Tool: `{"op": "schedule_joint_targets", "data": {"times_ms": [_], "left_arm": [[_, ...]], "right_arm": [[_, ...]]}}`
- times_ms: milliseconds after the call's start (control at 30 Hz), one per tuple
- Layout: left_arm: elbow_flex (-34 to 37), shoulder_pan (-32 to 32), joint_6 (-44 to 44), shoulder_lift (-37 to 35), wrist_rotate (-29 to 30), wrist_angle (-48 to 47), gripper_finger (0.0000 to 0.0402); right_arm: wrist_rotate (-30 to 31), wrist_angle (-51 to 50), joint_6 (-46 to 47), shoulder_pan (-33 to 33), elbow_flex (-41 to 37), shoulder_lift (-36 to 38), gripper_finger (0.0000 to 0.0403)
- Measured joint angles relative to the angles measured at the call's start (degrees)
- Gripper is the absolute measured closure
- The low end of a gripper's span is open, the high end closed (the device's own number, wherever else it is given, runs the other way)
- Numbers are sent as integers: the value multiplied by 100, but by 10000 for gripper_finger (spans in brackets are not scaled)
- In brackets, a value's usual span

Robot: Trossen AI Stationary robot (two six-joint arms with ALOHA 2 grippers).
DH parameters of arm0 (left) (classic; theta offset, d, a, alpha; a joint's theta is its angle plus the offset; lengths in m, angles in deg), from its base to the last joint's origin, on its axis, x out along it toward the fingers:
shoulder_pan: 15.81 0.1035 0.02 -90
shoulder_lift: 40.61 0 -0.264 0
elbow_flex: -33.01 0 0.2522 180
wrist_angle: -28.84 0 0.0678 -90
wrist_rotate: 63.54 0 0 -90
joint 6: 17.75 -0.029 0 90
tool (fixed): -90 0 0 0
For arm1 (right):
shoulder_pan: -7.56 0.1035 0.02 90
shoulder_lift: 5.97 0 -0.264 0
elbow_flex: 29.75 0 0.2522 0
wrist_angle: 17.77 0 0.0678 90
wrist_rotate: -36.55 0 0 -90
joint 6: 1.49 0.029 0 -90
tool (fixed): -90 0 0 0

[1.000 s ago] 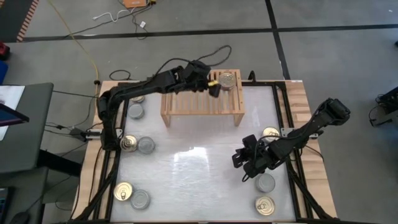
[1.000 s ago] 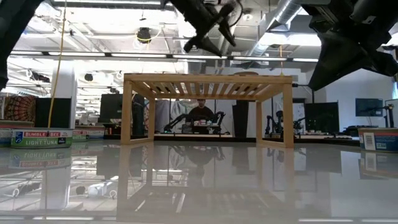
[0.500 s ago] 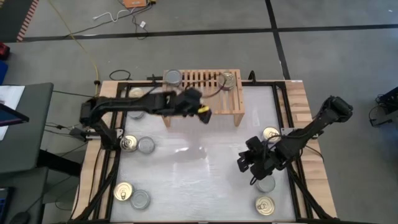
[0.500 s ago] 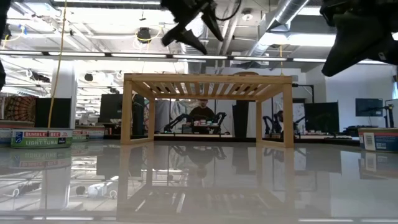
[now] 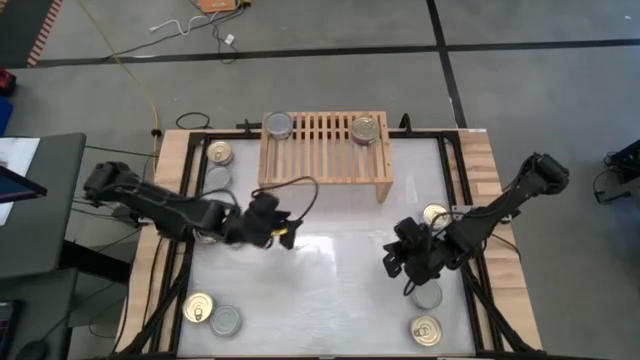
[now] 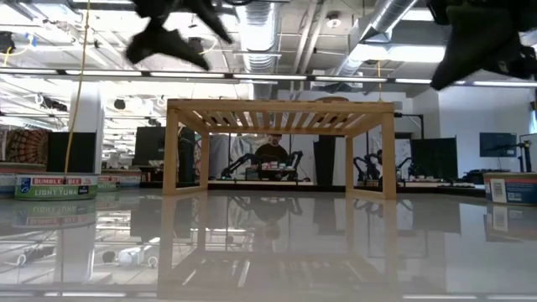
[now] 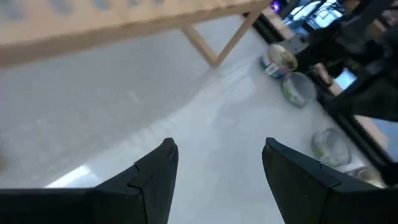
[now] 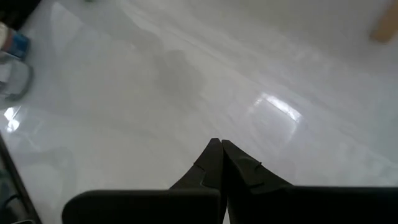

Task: Stack canned seafood by type on shelf
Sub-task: Put the blue tuna can on the shelf

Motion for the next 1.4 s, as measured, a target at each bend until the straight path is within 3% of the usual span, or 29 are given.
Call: {"op": "schedule_joint_targets", "data": {"times_ms": [300, 500, 833, 1067, 1400], "left_arm": [[1238, -350, 261, -946, 294, 77, 178], [1821, -348, -660, -1744, 291, 525, 178], [2160, -87, -1903, -2873, 287, 587, 178], [2355, 315, -2083, -3418, 149, 565, 178], [2397, 591, -2220, -3580, 61, 302, 178]], "right_arm": [[-105, -296, -1704, -1101, 1205, 70, 384], [-616, -423, -2846, -2544, 1823, -3, 386], [-1461, -171, -3931, -4602, 1901, -329, 387], [-1955, 328, -4394, -5189, 1899, -1051, 387], [-1821, 771, -4676, -5521, 1899, -1250, 386]]}}
